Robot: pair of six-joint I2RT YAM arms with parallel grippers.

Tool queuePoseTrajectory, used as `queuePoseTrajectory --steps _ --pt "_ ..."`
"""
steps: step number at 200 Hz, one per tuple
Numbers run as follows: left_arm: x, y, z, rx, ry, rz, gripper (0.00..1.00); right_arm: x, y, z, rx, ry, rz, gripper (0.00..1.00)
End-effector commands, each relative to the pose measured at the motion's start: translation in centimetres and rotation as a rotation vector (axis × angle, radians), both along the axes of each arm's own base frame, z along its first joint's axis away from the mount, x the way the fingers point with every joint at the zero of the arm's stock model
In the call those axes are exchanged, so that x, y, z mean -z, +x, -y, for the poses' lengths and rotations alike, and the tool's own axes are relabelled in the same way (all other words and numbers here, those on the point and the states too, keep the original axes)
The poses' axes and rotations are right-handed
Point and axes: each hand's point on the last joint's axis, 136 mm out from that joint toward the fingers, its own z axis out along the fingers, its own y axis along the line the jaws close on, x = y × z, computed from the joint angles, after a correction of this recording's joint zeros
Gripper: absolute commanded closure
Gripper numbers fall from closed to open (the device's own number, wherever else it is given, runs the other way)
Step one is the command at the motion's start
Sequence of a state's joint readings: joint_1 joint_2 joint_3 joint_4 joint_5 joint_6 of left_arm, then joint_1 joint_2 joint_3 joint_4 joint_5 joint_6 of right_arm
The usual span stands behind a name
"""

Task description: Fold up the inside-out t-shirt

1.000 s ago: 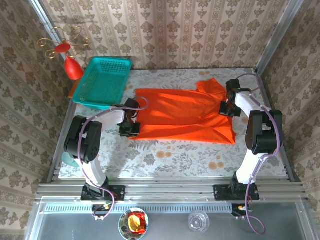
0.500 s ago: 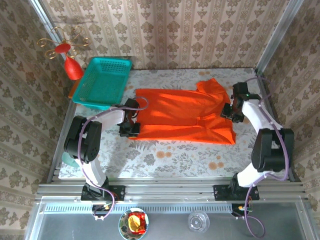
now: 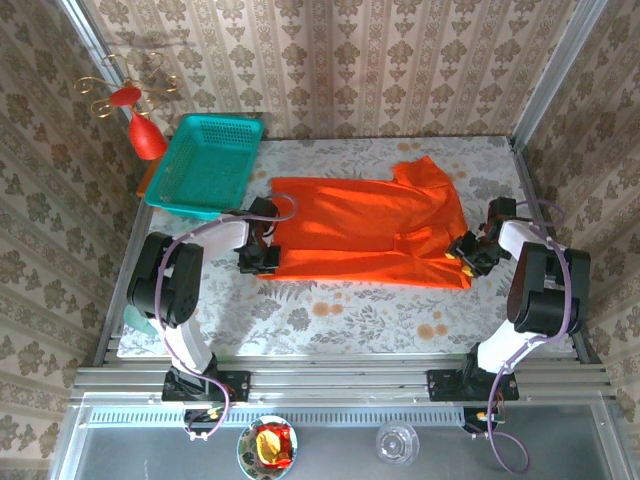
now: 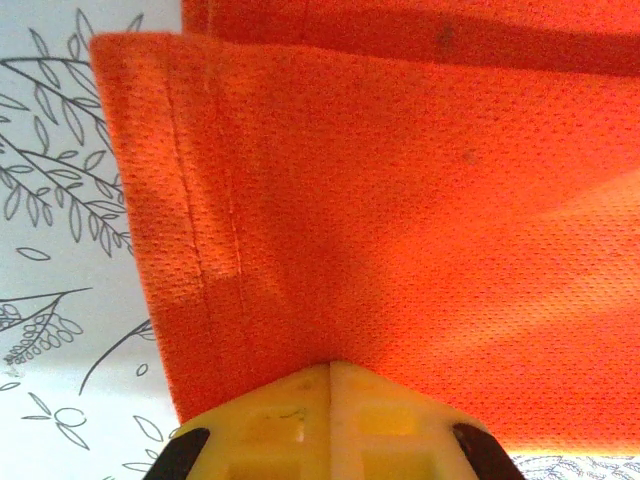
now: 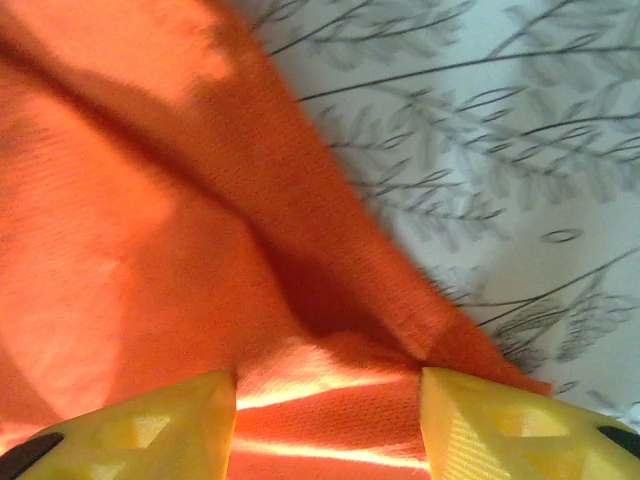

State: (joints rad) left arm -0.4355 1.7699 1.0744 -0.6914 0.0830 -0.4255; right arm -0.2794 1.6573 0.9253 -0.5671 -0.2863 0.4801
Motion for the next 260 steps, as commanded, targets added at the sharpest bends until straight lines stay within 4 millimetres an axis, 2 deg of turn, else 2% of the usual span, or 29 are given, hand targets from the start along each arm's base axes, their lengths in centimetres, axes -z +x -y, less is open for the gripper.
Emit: queuePoseTrajectory --steps 1,23,57,72,88,116,140,160,198,227,235,260 --pt "1.6 -1.5 -1.1 -0.017 0.027 -0.061 0.98 0.9 -0.7 1.5 0.039 -0.078 -0.054 0.47" --pt "1.3 -1.4 -0.9 -0.021 0.004 -0.052 0.98 0.2 -0.6 1.3 0.029 -0.071 -0.041 0.47" --pt "-1.6 -0.1 0.9 -0.011 -0.079 0.02 0.95 -3.8 -0.3 1.0 0.006 -0.117 0.037 0.47" --pt "-3.3 0.6 1.3 -0.013 -0.106 0.056 0.93 -5.1 0.3 -0.3 -0.018 -0.072 0.092 0.47" --pt "-4.5 1.2 1.6 -0.012 -0.121 0.079 0.91 -5.5 0.9 -2.1 -0.039 0.021 0.127 0.47" --pt "-4.9 2.3 2.2 -0.001 -0.13 0.092 0.91 -4.3 2.0 -4.2 -0.056 0.139 0.136 0.47" --pt "-3.5 3.2 3.0 0.018 -0.134 0.063 0.92 -2.6 2.5 -4.2 -0.045 0.152 0.122 0.47" --pt "-2.0 3.7 3.1 0.02 -0.123 0.037 0.92 -0.8 2.2 -4.0 -0.028 0.152 0.076 0.47" --pt "0.4 2.6 2.1 0.0 -0.089 -0.019 0.92 1.3 -0.3 -3.1 0.042 0.111 -0.031 0.46" --pt "0.6 0.8 1.5 -0.001 -0.093 -0.028 0.92 1.4 -2.5 -2.7 0.064 0.075 -0.057 0.45" --pt "0.6 0.2 1.2 -0.005 -0.092 -0.031 0.92 1.5 -3.8 -2.8 0.077 0.081 -0.092 0.45" --pt "1.0 -2.3 0.2 -0.027 -0.085 -0.05 0.92 1.4 -6.0 -2.8 0.109 0.084 -0.116 0.46"
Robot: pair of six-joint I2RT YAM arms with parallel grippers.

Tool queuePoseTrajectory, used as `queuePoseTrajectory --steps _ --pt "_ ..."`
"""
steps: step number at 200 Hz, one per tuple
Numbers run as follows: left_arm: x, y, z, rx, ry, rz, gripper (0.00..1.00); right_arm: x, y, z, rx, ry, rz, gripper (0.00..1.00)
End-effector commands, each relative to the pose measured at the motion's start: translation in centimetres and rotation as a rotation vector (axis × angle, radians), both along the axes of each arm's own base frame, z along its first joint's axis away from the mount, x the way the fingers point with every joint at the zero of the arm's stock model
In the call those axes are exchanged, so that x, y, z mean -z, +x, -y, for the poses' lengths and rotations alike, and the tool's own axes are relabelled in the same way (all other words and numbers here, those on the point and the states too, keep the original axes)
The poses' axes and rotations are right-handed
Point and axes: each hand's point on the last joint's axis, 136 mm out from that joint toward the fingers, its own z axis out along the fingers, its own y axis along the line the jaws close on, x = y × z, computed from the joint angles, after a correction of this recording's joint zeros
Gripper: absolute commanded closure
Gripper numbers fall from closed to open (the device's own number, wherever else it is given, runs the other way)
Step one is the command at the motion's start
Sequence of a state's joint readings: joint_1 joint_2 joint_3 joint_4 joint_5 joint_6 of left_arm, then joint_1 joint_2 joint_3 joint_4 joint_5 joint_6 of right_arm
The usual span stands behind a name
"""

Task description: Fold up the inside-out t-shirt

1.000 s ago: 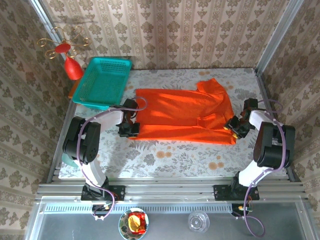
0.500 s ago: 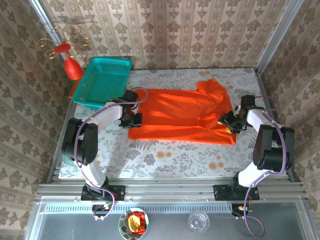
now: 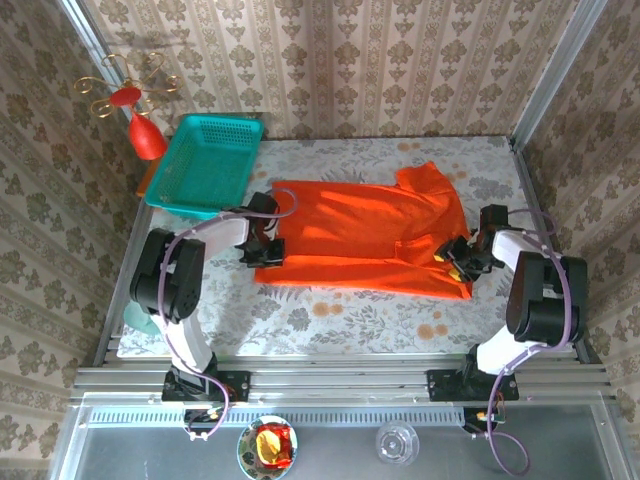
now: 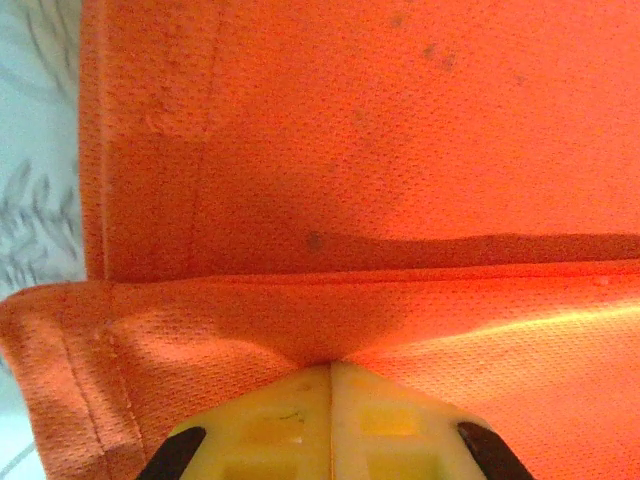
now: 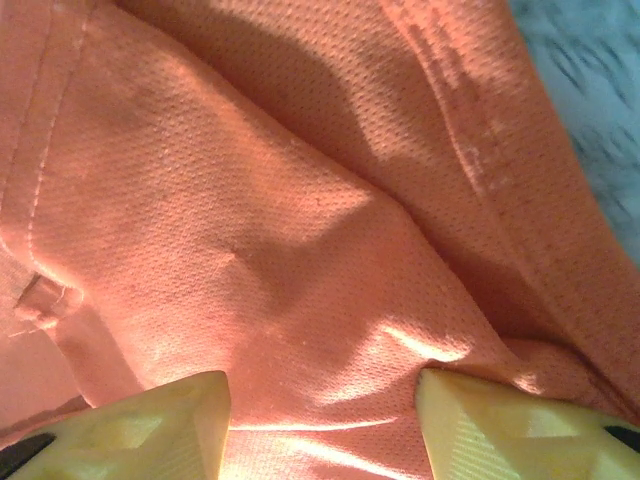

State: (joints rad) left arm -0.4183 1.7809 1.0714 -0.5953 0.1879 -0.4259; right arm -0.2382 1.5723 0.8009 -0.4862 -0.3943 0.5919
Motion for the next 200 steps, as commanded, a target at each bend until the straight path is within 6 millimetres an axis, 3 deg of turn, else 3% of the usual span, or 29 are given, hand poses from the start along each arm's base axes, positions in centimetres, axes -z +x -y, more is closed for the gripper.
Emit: queuePoseTrajectory --steps 1,53,112,163,200 --pt "1.2 -3.8 -1.9 -0.021 0.043 -0.083 0.92 1.4 -4.7 0.6 0.061 -0.034 -0.157 0.46" --pt "2.0 -10.6 -2.7 -0.06 0.035 -0.117 0.92 1.9 -8.8 -0.6 0.11 -0.005 -0.21 0.49" --pt "2.6 -15.5 -3.5 -0.122 0.034 -0.139 0.92 1.4 -11.9 -0.4 0.149 -0.057 -0.215 0.5" --pt "1.0 -15.3 -3.1 -0.116 0.022 -0.118 0.92 0.1 -10.8 0.2 0.119 -0.088 -0.19 0.51" --pt "-2.4 -12.3 -2.5 -0.075 0.023 -0.04 0.9 -3.0 -8.4 0.3 0.107 -0.077 -0.088 0.52"
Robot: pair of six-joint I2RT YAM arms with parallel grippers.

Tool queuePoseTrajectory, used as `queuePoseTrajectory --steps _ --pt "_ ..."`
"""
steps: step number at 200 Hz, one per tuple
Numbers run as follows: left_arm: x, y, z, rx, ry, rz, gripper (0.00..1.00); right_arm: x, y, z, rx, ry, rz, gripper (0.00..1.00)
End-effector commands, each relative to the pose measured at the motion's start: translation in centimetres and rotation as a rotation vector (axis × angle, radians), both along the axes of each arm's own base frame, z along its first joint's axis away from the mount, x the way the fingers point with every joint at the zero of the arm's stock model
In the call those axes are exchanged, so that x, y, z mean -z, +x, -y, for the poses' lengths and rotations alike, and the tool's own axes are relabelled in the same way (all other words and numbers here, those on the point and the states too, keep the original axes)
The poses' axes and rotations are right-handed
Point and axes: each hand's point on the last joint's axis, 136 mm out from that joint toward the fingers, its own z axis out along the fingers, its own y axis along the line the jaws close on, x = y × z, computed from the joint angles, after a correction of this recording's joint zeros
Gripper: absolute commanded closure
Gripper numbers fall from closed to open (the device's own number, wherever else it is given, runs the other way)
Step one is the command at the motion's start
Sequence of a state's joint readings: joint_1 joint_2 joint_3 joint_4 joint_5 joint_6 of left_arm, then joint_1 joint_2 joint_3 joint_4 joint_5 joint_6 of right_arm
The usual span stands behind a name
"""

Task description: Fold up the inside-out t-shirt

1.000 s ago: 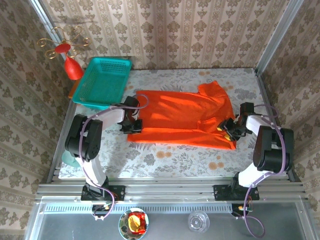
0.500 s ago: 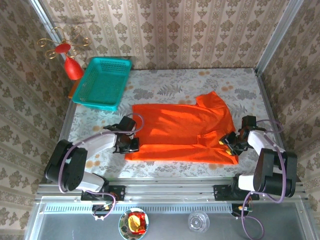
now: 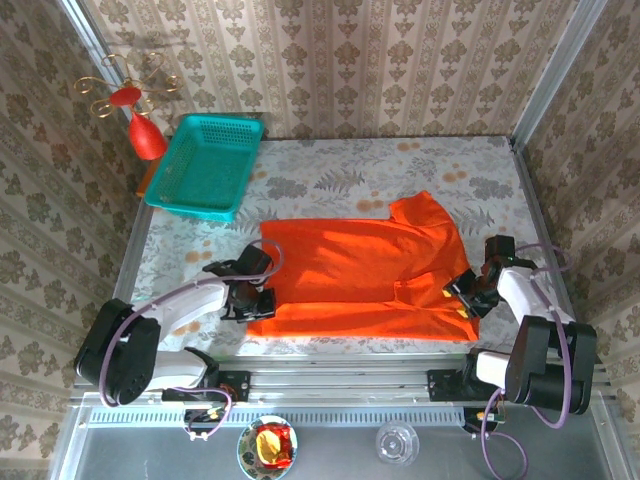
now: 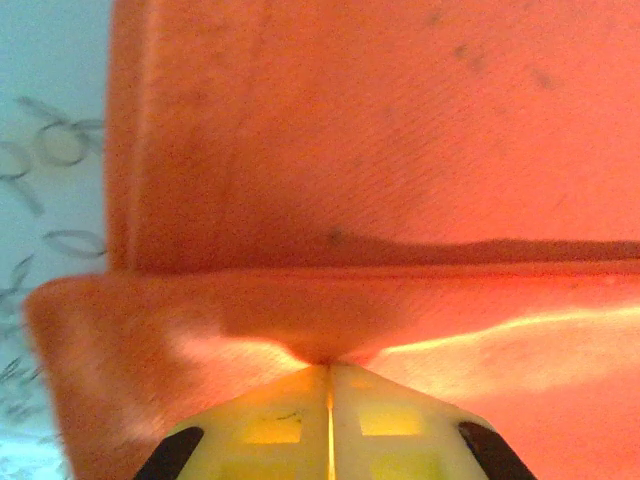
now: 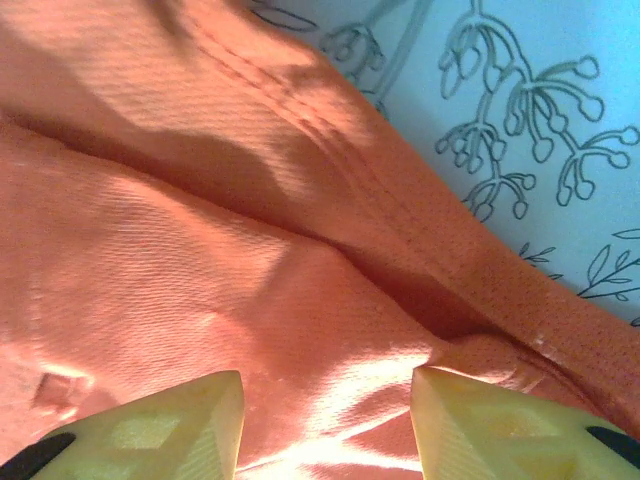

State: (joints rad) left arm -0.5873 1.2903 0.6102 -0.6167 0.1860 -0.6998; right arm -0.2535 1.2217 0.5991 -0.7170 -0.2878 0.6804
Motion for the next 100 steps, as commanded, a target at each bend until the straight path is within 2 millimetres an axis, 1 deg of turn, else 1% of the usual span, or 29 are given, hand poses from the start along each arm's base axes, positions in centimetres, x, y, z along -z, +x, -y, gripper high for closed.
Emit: queuePoseTrajectory --steps 1,18,32,58,65,68,81,83,86,100 --pt "-2.2 1.3 -0.5 0.022 0.043 0.021 0.9 -2.3 1.0 0.4 -0.013 -0.02 0.045 0.52" --pt "-3.8 3.1 -0.2 0.031 0.035 0.064 0.89 -4.1 2.5 0.6 -0.041 -0.033 0.113 0.51" --pt "-4.9 4.8 0.0 0.037 0.024 0.099 0.89 -5.6 4.0 0.9 -0.098 -0.064 0.177 0.52" --pt "-6.4 8.0 0.1 0.056 0.015 0.157 0.88 -8.1 7.6 1.1 -0.237 -0.108 0.265 0.53" --pt "-6.6 8.7 0.3 0.071 0.02 0.173 0.87 -8.5 8.6 1.2 -0.27 -0.128 0.277 0.53" --pt "-6.7 9.4 -0.3 0.05 0.027 0.178 0.87 -8.7 9.0 1.2 -0.285 -0.136 0.285 0.53" --pt "-7.2 11.2 -0.8 0.042 0.053 0.211 0.87 -9.0 11.0 1.2 -0.348 -0.168 0.297 0.54" --pt "-7.3 11.5 -0.9 0.042 0.057 0.217 0.87 -9.2 11.3 1.2 -0.357 -0.177 0.305 0.54" --pt "-7.5 11.8 -0.9 0.043 0.063 0.226 0.87 -8.8 11.7 1.2 -0.374 -0.182 0.289 0.54" --pt "-7.9 13.0 -0.8 0.042 0.067 0.251 0.87 -8.4 13.8 0.8 -0.456 -0.211 0.269 0.54"
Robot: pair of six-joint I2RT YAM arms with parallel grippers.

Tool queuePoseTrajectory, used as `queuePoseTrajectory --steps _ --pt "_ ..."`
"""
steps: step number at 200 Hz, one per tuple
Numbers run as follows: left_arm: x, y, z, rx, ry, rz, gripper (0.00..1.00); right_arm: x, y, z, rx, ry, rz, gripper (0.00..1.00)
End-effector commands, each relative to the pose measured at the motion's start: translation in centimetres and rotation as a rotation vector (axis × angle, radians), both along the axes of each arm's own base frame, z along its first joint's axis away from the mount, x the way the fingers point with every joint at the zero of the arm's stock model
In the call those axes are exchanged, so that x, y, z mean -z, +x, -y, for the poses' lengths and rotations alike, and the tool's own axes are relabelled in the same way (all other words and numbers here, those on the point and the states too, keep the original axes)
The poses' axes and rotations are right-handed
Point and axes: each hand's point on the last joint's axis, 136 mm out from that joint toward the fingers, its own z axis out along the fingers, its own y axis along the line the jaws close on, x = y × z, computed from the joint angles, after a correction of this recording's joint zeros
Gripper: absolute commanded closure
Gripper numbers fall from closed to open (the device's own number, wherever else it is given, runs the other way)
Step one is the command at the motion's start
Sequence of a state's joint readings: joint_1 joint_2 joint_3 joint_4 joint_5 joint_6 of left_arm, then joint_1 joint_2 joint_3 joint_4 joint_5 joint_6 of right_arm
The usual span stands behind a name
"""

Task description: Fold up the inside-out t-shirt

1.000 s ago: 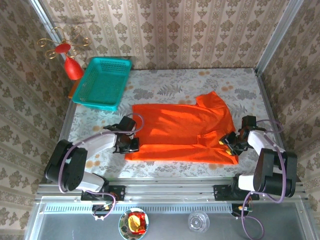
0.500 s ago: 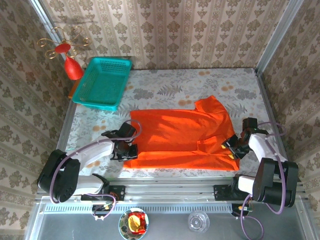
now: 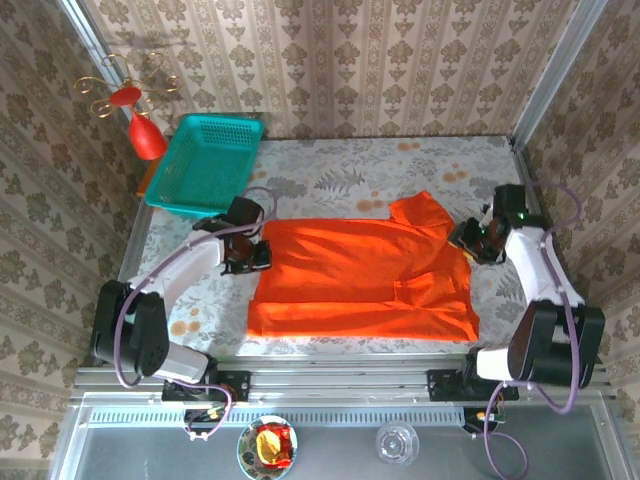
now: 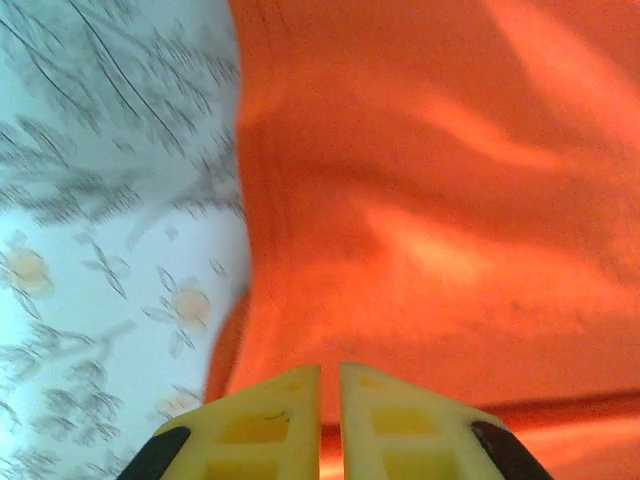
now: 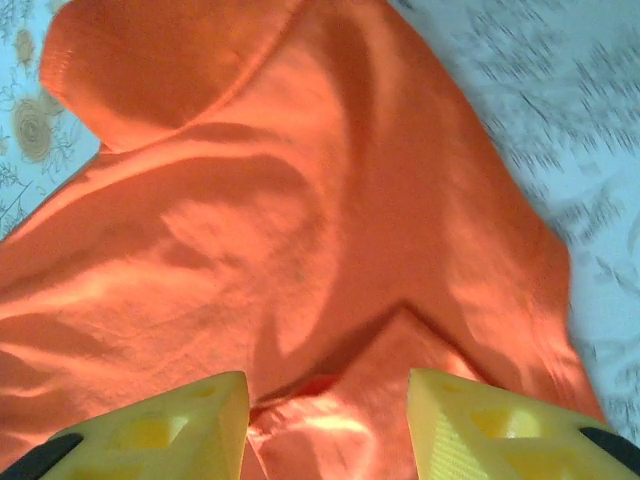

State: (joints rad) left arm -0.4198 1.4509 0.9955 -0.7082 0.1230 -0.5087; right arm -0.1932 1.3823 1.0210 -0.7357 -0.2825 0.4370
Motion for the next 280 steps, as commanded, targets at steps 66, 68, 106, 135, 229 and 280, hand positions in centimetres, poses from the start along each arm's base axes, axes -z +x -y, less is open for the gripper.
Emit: queuePoseTrajectory --steps 66,68,106,135,229,280 --pt "-1.0 3.3 0.2 0.037 -0.006 0.081 0.86 3.8 12.2 -0.4 -0.42 -0.367 -0.129 0.61" --pt "-1.0 3.3 0.2 0.036 -0.008 0.083 0.85 3.9 12.4 -0.4 -0.426 -0.371 -0.133 0.61" --pt "-0.4 3.5 1.1 0.021 -0.069 0.088 0.85 5.8 16.4 -0.4 -0.498 -0.406 -0.154 0.63" --pt "-0.2 3.6 0.8 0.009 -0.055 0.084 0.86 7.0 18.5 -0.3 -0.533 -0.416 -0.16 0.64" --pt "0.2 3.2 0.3 -0.008 -0.034 0.068 0.86 8.7 23.5 -1.7 -0.562 -0.378 -0.113 0.68" --pt "0.1 3.0 -0.3 -0.019 -0.019 0.073 0.86 10.3 23.1 -1.8 -0.573 -0.38 -0.154 0.75"
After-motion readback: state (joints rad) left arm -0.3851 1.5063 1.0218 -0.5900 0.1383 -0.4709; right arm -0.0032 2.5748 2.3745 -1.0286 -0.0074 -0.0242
